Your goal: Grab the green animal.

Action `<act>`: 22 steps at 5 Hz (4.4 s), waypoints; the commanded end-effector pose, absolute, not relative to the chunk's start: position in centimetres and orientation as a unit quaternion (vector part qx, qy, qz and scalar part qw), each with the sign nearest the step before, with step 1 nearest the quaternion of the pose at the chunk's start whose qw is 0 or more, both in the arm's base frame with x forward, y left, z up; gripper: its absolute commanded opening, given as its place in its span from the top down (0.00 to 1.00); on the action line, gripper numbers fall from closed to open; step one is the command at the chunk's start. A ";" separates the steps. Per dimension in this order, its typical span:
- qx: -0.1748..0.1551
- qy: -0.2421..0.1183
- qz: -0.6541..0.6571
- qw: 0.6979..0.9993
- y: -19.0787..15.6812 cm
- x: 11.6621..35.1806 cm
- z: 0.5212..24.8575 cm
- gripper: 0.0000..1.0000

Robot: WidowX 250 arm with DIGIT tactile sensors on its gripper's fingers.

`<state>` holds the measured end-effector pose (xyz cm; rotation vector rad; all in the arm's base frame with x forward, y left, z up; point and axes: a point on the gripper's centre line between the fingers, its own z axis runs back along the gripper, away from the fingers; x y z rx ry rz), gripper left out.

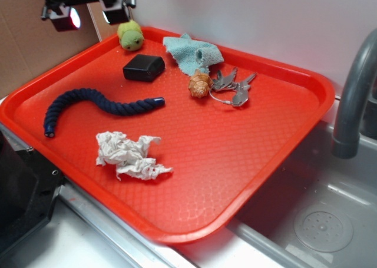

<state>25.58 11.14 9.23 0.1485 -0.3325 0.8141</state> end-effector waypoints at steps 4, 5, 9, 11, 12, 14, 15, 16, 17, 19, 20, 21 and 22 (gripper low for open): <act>0.078 -0.205 0.381 0.898 15.6 31.5 4.9 0.00; 0.073 -0.197 0.377 0.902 16.0 32.5 4.1 0.00; 0.074 -0.187 0.373 0.906 14.2 28.3 8.1 1.00; -0.018 -0.153 0.402 0.903 9.6 22.8 13.6 1.00; -0.065 -0.082 0.403 0.909 8.2 22.2 14.0 1.00; -0.015 -0.086 0.233 0.969 1.8 22.6 15.6 1.00; -0.001 -0.089 0.162 0.983 -0.4 23.1 16.3 1.00; -0.018 -0.099 0.117 0.988 -2.1 21.7 18.0 1.00; -0.047 -0.095 0.134 0.985 -4.6 16.7 19.7 1.00; -0.054 -0.078 0.185 0.978 -2.3 16.6 22.3 1.00; -0.053 -0.079 0.189 0.977 -3.9 12.9 23.6 1.00; -0.043 -0.093 0.146 0.984 -4.5 11.8 23.8 1.00; -0.037 -0.103 0.135 0.985 -5.4 11.1 24.2 1.00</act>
